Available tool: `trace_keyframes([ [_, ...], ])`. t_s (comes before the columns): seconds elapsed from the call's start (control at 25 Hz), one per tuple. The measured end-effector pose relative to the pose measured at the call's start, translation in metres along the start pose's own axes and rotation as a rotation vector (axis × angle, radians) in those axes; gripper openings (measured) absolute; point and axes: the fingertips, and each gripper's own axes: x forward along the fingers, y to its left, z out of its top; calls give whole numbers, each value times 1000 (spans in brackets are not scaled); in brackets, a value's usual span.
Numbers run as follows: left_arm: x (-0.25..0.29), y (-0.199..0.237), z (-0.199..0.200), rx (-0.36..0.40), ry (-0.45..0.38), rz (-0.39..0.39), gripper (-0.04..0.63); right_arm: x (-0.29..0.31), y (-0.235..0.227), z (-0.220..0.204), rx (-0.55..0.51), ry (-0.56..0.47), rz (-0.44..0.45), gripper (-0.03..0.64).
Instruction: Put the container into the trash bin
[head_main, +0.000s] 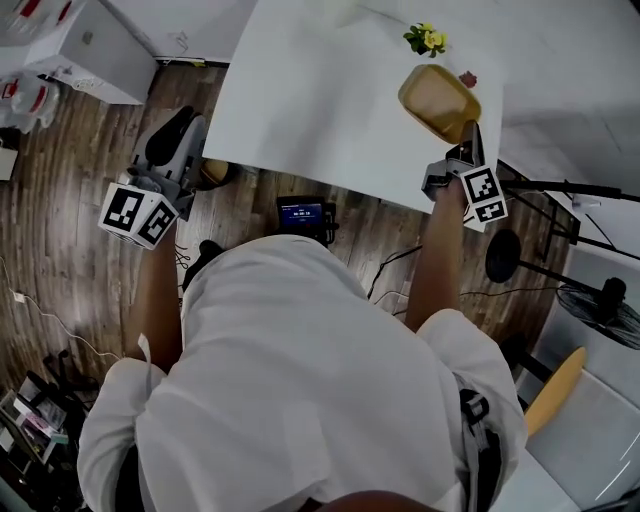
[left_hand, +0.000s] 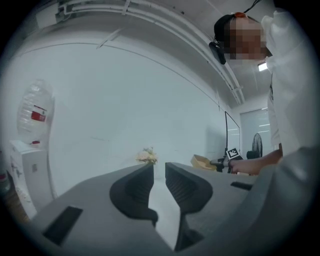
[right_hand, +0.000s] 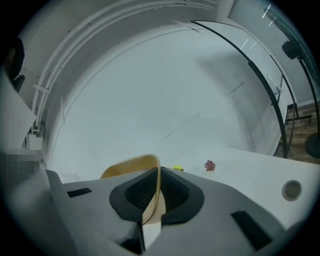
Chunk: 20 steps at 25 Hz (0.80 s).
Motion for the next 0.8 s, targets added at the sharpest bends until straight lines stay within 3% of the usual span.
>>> trace_keyframes([
  [0.32,-72,42,24,16,-90,104,78,4,118,-2,-50,-20,189,43],
  [0.48,-115,63,33,56,-109,170,77,1,178,-24,-107,10,293,41],
  [0.8,-215,103,36,108,-116,325,77,0,277,-84,-102,64,438,42],
])
